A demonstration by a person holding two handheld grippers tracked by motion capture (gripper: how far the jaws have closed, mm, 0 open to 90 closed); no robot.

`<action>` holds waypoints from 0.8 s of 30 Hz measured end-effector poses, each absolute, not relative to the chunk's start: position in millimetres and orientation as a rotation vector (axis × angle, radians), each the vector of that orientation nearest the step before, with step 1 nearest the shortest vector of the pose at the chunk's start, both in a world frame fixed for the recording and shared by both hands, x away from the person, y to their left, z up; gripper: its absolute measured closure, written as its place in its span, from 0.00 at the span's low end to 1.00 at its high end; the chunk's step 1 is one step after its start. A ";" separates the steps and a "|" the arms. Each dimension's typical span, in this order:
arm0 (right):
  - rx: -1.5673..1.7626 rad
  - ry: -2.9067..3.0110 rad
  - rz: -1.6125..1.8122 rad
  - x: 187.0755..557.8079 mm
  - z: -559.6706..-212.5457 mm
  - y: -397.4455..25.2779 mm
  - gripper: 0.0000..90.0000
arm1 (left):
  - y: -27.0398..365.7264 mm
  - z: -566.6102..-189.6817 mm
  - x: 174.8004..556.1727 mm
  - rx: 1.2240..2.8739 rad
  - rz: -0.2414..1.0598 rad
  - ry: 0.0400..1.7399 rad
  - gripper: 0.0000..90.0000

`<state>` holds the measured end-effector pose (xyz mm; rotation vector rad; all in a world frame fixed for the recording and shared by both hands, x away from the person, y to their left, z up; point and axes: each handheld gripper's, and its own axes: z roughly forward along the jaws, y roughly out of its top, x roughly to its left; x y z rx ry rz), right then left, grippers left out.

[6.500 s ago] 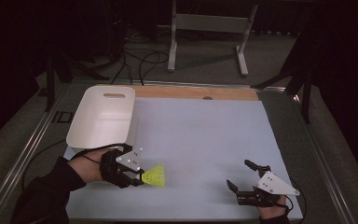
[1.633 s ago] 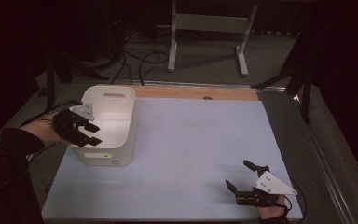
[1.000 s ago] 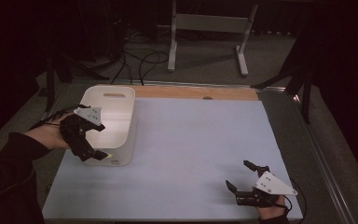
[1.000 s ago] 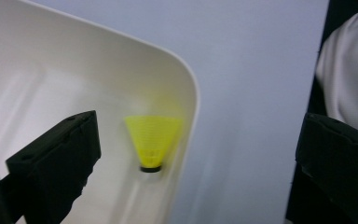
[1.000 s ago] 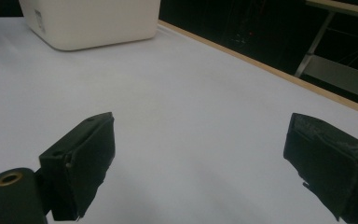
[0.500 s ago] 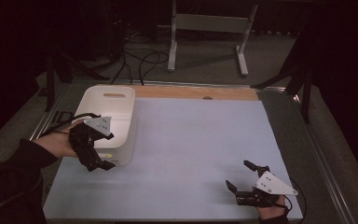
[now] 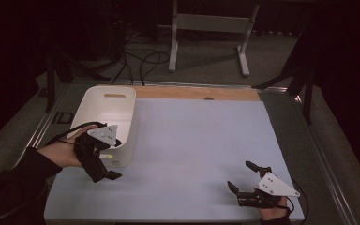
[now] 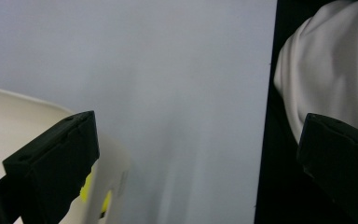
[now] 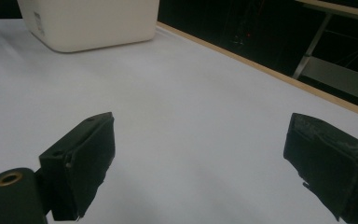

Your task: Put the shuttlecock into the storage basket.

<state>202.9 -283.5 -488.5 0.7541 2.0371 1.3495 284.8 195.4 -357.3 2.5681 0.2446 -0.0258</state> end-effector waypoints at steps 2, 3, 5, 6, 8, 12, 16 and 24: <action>0.760 2.037 1.351 203.0 -488.7 -283.1 0.10 | 193.2 -357.4 280.5 2.565 -0.026 0.242 0.00; 0.759 2.037 1.348 202.9 -488.7 -283.1 0.10 | 192.3 -357.8 278.4 2.557 -0.030 0.231 0.00; 0.762 2.040 1.351 202.7 -488.5 -282.9 0.10 | 190.5 -358.8 274.9 2.548 -0.027 0.224 0.00; 0.761 2.037 1.350 202.6 -488.5 -282.9 0.10 | 189.3 -360.1 273.2 2.548 -0.032 0.227 0.00; 0.760 2.036 1.350 202.5 -488.4 -283.0 0.10 | 187.6 -362.7 270.1 2.545 -0.034 0.215 0.00; 0.762 2.038 1.350 202.6 -488.5 -283.1 0.10 | 185.1 -367.2 264.1 2.547 -0.038 0.189 0.00; 0.762 2.037 1.351 202.6 -488.5 -283.1 0.10 | 182.5 -369.6 259.1 2.550 -0.038 0.173 0.00; 0.756 2.039 1.347 202.7 -488.5 -283.3 0.10 | 171.6 -381.2 250.2 2.576 -0.057 0.137 0.00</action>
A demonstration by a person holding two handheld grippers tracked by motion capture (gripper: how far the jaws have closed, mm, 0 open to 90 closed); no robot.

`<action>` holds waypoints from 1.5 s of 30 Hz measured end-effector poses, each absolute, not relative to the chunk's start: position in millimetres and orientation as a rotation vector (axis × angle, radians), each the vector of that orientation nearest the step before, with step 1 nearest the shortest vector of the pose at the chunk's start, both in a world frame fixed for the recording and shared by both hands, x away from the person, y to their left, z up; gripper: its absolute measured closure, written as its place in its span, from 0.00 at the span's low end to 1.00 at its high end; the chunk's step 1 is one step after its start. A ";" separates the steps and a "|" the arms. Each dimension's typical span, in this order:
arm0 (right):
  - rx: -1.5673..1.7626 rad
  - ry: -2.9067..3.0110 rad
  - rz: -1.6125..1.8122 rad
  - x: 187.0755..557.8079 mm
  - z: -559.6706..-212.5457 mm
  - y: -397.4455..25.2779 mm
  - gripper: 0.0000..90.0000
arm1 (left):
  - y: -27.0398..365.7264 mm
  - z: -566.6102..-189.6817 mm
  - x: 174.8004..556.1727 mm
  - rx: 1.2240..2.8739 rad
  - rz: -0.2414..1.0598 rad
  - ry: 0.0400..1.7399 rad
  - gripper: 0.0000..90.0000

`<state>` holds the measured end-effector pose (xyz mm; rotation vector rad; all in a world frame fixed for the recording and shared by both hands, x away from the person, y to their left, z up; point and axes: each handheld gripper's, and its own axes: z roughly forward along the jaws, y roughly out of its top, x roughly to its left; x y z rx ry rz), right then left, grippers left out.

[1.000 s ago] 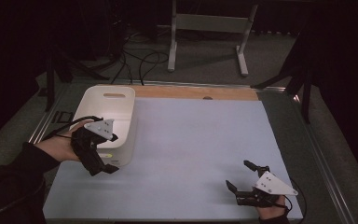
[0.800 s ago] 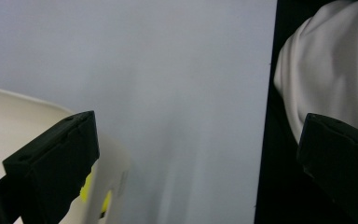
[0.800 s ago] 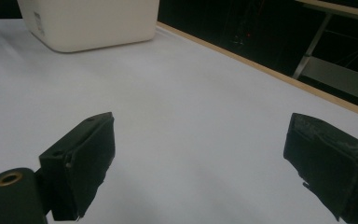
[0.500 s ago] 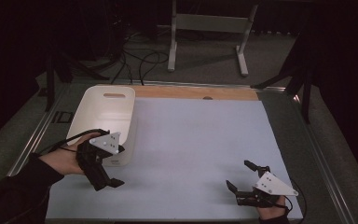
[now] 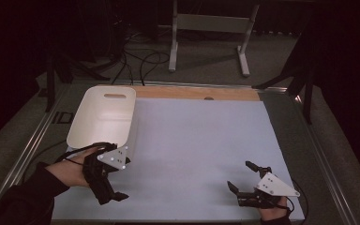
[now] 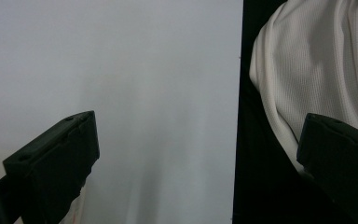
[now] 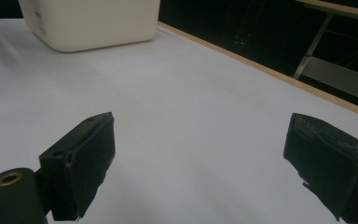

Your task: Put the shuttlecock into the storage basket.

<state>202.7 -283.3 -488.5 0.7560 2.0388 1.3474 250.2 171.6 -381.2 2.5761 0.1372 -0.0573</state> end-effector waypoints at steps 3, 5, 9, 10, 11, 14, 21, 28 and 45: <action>0.754 2.037 1.348 202.4 -488.3 -283.3 0.10 | 168.4 -388.3 248.9 2.587 -0.071 0.135 0.00; 0.750 2.037 1.350 202.5 -488.2 -283.6 0.10 | 166.1 -394.0 248.0 2.599 -0.078 0.132 0.00; 0.751 2.037 1.349 202.5 -488.1 -283.6 0.10 | 163.5 -403.1 247.4 2.596 -0.091 0.136 0.00; 0.751 2.036 1.350 202.4 -488.1 -283.5 0.10 | 163.1 -404.3 247.1 2.595 -0.090 0.137 0.00; 0.750 2.036 1.351 202.5 -488.1 -283.5 0.10 | 162.3 -406.4 246.2 2.593 -0.089 0.139 0.00; 0.752 2.036 1.350 202.4 -488.1 -283.7 0.10 | 161.0 -410.8 245.4 2.589 -0.098 0.142 0.00; 0.750 2.039 1.350 202.5 -488.2 -283.7 0.10 | 158.6 -427.6 246.4 2.597 -0.100 0.167 0.00; 0.753 2.036 1.350 202.5 -488.2 -284.0 0.10 | 158.4 -443.0 246.9 2.570 -0.118 0.215 0.00; 0.753 2.038 1.354 202.8 -488.2 -284.3 0.10 | 162.2 -465.4 247.1 2.564 -0.043 0.288 0.00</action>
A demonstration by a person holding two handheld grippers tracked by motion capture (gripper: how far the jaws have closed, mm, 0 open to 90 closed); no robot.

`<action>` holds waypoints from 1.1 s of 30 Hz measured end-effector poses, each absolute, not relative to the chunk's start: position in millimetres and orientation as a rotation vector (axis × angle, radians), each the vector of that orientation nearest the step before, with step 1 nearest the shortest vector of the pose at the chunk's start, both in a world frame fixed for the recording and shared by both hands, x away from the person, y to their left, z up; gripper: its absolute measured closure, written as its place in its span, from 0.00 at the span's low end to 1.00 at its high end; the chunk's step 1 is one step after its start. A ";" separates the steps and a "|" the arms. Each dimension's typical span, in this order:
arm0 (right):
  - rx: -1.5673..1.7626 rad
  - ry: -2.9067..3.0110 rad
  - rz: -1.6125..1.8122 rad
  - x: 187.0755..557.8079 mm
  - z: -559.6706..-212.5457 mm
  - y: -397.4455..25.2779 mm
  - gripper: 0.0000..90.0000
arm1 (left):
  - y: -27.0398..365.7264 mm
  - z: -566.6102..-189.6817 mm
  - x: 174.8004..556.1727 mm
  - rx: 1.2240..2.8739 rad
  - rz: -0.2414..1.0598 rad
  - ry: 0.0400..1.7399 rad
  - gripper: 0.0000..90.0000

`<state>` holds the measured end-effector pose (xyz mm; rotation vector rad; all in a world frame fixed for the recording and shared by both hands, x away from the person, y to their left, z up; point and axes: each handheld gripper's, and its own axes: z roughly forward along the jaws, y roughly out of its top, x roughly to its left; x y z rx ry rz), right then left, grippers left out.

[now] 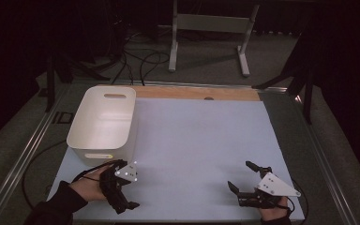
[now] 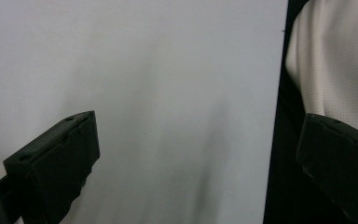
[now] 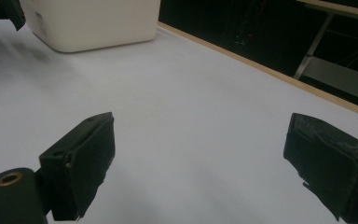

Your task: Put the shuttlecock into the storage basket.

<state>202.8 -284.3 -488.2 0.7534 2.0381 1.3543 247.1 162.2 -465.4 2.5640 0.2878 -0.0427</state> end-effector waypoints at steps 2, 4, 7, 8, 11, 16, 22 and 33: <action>0.755 2.042 1.352 202.7 -488.3 -284.1 0.10 | 164.2 -467.1 246.5 2.553 -0.038 0.289 0.00; 0.755 2.044 1.352 202.7 -488.3 -283.9 0.10 | 166.1 -469.4 246.5 2.543 -0.043 0.298 0.00; 0.756 2.046 1.351 202.8 -488.5 -283.8 0.10 | 167.7 -473.9 245.9 2.547 -0.054 0.307 0.00; 0.757 2.046 1.353 202.9 -488.6 -283.8 0.10 | 168.6 -475.3 245.6 2.548 -0.052 0.307 0.00; 0.761 2.044 1.354 202.9 -488.6 -283.8 0.10 | 172.3 -476.9 245.0 2.532 -0.042 0.331 0.00; 0.758 2.047 1.354 203.0 -488.7 -283.8 0.10 | 177.2 -479.2 242.7 2.518 0.002 0.376 0.00; 0.763 2.047 1.355 203.0 -488.8 -283.5 0.10 | 182.0 -482.7 240.4 2.472 0.037 0.381 0.00; 0.763 2.049 1.353 202.9 -488.8 -283.7 0.10 | 186.5 -496.1 237.5 2.444 0.025 0.341 0.00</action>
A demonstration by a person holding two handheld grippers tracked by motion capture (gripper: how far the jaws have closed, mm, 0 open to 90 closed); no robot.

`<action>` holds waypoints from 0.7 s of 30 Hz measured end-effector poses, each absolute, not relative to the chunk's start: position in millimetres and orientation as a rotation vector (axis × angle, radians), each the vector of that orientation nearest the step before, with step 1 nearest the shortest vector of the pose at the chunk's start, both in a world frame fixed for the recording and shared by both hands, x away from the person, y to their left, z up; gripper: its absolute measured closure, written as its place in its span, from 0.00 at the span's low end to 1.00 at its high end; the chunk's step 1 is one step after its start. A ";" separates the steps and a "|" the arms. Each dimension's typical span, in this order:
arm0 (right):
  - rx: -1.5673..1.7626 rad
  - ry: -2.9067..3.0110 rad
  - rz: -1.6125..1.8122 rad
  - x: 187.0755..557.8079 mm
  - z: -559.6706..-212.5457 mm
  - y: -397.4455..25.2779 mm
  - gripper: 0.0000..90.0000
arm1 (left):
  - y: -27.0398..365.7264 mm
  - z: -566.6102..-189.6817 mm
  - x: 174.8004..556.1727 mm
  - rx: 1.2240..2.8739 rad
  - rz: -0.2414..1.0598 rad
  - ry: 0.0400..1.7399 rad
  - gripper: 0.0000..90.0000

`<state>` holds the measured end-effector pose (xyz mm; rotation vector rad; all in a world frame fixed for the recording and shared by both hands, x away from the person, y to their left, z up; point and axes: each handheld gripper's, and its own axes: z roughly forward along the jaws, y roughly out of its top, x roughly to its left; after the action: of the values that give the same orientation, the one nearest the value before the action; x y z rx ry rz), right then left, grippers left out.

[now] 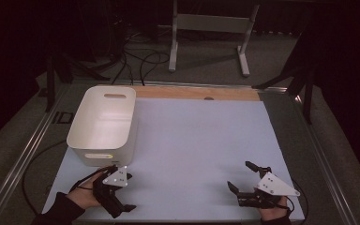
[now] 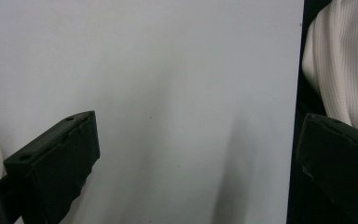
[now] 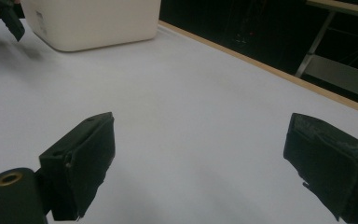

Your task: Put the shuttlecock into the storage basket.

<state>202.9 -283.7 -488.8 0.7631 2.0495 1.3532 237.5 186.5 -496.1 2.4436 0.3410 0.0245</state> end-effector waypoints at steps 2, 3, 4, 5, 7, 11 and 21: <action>0.762 2.048 1.355 203.0 -489.0 -283.7 0.10 | 187.5 -497.2 237.8 2.433 0.018 0.348 0.00; 0.765 2.047 1.353 203.0 -489.1 -283.5 0.10 | 189.2 -499.4 237.7 2.413 0.028 0.359 0.00; 0.761 2.049 1.353 203.2 -489.2 -283.5 0.10 | 189.8 -500.8 238.0 2.408 0.028 0.364 0.00; 0.760 2.048 1.352 203.3 -489.3 -283.3 0.10 | 190.5 -502.2 238.2 2.406 0.037 0.367 0.00; 0.758 2.050 1.352 203.4 -489.2 -283.6 0.10 | 191.8 -504.5 239.1 2.395 0.034 0.380 0.00; 0.758 2.050 1.356 203.0 -488.8 -283.9 0.10 | 194.4 -506.0 240.1 2.352 0.060 0.420 0.00; 0.755 2.051 1.356 203.5 -489.4 -284.1 0.10 | 196.5 -512.0 239.9 2.304 0.108 0.496 0.00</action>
<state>203.5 -284.1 -489.4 0.7550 2.0511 1.3559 239.9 196.5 -512.0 2.3043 0.4957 0.1080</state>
